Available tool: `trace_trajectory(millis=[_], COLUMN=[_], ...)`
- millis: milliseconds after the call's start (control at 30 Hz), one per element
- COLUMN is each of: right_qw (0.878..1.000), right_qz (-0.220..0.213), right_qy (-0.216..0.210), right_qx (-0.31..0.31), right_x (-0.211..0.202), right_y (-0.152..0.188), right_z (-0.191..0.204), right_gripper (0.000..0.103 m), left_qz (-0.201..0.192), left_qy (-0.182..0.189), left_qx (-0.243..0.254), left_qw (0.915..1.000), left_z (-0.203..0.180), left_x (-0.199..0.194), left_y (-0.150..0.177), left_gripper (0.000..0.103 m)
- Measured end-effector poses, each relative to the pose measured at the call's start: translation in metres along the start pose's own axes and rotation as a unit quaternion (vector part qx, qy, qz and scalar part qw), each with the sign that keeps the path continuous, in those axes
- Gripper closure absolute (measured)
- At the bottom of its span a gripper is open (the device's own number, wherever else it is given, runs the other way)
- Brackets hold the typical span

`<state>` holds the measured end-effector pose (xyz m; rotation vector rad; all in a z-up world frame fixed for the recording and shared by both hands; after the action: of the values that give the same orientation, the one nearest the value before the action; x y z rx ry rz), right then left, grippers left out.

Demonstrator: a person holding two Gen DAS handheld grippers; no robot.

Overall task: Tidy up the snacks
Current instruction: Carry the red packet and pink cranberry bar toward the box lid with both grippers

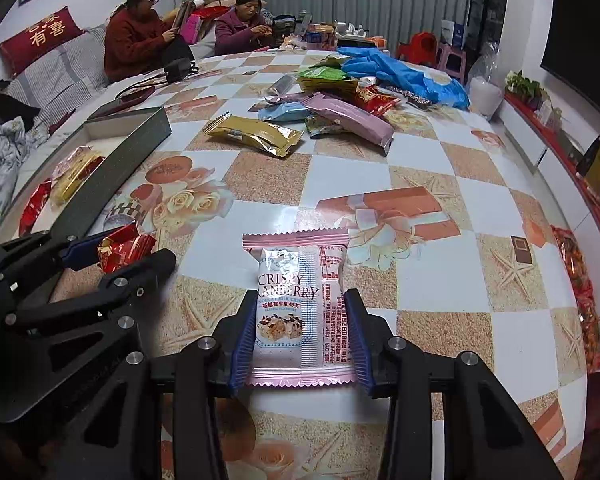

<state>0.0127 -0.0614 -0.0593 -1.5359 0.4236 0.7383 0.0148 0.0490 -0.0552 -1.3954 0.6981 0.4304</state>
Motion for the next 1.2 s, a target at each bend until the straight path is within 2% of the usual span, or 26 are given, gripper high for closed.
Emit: trace_trajectory(millis=[467, 633, 933, 1200], right_qw=[1.0, 0.999, 0.997, 0.998], right_qz=[-0.001, -0.005, -0.017, -0.001], right_qy=[-0.003, -0.036, -0.06, -0.051], right_qx=[0.002, 0.031, 0.04, 0.042], right_x=[-0.001, -0.011, -0.031, -0.018], right_y=[-0.001, -0.004, -0.005, -0.002], right_z=[-0.001, -0.003, 0.014, 0.013], right_gripper=[0.059, 0.061, 0.061, 0.061], left_qz=[0.001, 0.012, 0.002, 0.011], left_qy=[0.002, 0.006, 0.009, 0.005], left_qx=[-0.001, -0.009, -0.017, -0.016], left_qw=[1.0, 0.9999, 0.9998, 0.9998], left_z=[0.0, 0.002, 0.01, 0.012], left_x=[-0.001, -0.009, -0.036, -0.023], left_y=[0.0, 0.005, 0.005, 0.006], left_gripper=[0.06, 0.061, 0.061, 0.061])
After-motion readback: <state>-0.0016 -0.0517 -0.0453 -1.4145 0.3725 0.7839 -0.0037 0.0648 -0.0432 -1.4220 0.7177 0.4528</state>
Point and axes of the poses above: each gripper's, at about its wrist camera, not at the fingertips, and x roughly the way its jaws point, z to its left, y to its underside, the point moved 8 cm from there along x, roughly the way its jaws point, and after that the axes turned 11 degrees about -z, right-handed, at the moved point
